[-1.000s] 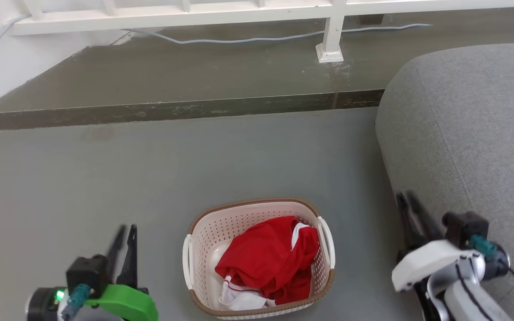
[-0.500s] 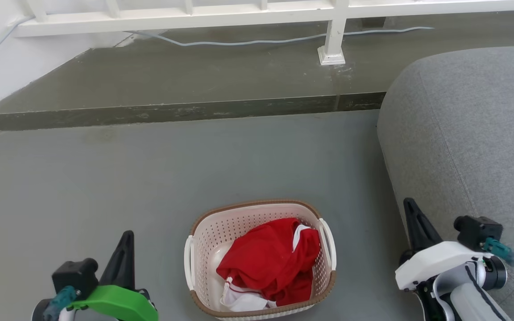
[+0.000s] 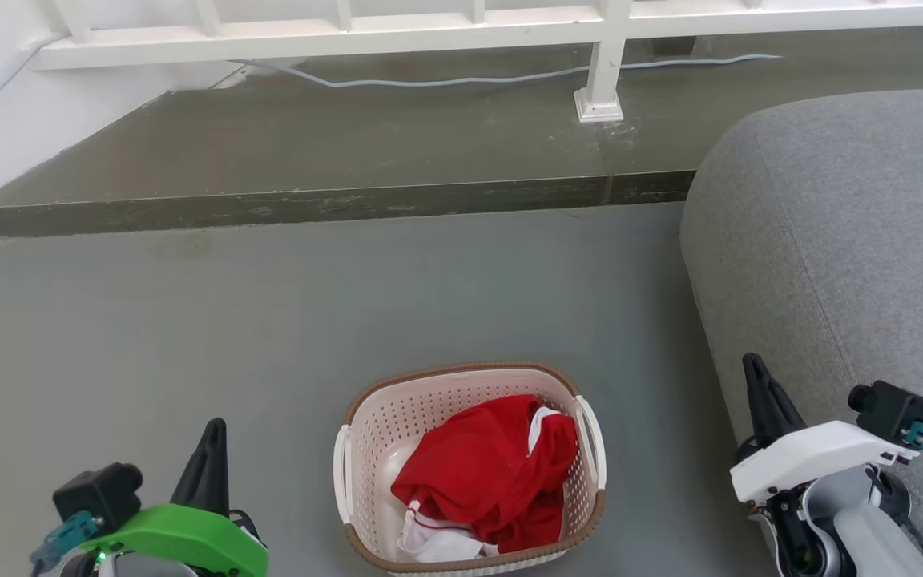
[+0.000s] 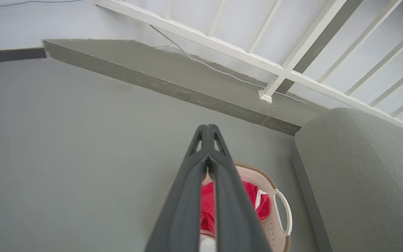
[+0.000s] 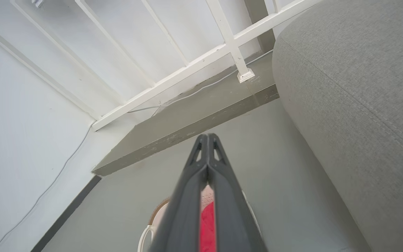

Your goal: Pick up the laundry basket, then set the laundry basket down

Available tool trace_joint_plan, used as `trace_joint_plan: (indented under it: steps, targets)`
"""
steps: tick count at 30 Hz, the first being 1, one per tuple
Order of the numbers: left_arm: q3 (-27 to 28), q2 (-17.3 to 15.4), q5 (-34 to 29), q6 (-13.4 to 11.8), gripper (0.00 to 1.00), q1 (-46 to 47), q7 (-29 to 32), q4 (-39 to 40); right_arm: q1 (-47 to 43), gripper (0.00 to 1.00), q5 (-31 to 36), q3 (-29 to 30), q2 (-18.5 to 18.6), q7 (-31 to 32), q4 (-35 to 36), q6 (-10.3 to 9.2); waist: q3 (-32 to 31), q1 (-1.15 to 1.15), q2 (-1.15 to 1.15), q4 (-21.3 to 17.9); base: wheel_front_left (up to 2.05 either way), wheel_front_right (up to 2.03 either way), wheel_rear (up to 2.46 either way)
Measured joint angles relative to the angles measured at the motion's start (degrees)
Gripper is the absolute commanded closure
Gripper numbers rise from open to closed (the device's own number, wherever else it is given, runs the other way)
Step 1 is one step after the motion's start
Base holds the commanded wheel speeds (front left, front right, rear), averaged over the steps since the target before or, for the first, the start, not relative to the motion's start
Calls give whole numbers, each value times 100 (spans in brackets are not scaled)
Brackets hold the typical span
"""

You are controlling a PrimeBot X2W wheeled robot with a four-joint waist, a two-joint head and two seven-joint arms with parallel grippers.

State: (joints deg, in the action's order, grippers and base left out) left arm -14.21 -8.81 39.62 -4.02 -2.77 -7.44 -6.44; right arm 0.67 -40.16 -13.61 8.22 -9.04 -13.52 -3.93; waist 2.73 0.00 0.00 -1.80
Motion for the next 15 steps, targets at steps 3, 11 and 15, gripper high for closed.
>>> trace_joint_plan:
  steps: [3, 11, 15]
  targets:
    - [81, 8, 264, 35, 100, 1, 38, -23, 0, 100, -236, 66, -4, 65, 0, 47, -10, 0, 0, 7, 0, 0, 0]
    - [214, 29, 868, 148, 100, 12, 145, -66, 2, 100, -817, 256, -44, 204, -2, 162, -36, 0, 0, 26, 0, 0, 0]
    - [304, 38, 1137, 201, 100, 15, 204, -105, 2, 100, -1099, 358, -67, 263, -4, 210, -50, 0, 0, 36, 0, 0, 0]
